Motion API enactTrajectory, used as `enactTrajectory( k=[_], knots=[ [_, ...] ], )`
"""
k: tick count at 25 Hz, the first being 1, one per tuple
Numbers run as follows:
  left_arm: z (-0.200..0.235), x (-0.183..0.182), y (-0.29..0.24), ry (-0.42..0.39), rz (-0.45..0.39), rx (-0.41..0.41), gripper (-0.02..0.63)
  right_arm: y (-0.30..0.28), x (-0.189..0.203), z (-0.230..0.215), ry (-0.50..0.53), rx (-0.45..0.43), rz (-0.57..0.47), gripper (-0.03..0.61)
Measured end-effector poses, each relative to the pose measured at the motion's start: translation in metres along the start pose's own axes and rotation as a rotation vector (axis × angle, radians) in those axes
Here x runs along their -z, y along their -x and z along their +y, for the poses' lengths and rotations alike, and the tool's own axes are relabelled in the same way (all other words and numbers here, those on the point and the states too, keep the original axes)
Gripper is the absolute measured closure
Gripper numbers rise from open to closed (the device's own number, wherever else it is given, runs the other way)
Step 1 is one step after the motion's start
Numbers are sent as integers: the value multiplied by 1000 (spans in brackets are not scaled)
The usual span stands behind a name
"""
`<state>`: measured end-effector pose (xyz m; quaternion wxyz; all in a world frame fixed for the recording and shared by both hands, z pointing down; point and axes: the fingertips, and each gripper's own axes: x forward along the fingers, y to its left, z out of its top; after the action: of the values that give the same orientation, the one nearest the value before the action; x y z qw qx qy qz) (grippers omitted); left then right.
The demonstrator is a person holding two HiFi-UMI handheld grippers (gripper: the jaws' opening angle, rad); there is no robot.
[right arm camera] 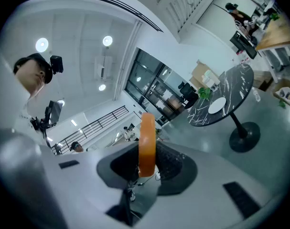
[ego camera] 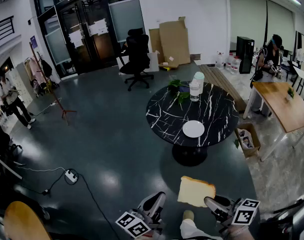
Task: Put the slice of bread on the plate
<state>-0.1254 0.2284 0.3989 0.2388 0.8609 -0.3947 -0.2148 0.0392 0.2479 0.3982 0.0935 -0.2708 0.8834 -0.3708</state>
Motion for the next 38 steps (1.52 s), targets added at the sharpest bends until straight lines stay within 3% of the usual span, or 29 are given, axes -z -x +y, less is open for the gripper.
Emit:
enactTrajectory(
  k=[6,16,23,38],
  knots=[
    [17,-9,-56,-9,4,27,606,-23,-42,-32,6,-18,-14,488],
    [56,-9,-124,4,28,16,606,-44,-79,-98,-41,16,-1,488],
    [75,-20,-163,-21,10,10,606,-66,-112,-125,-31,-21,2,488],
    [110,-6,-213,7,56,7,606,-82,-131,-174,-85,8,0,488]
  ],
)
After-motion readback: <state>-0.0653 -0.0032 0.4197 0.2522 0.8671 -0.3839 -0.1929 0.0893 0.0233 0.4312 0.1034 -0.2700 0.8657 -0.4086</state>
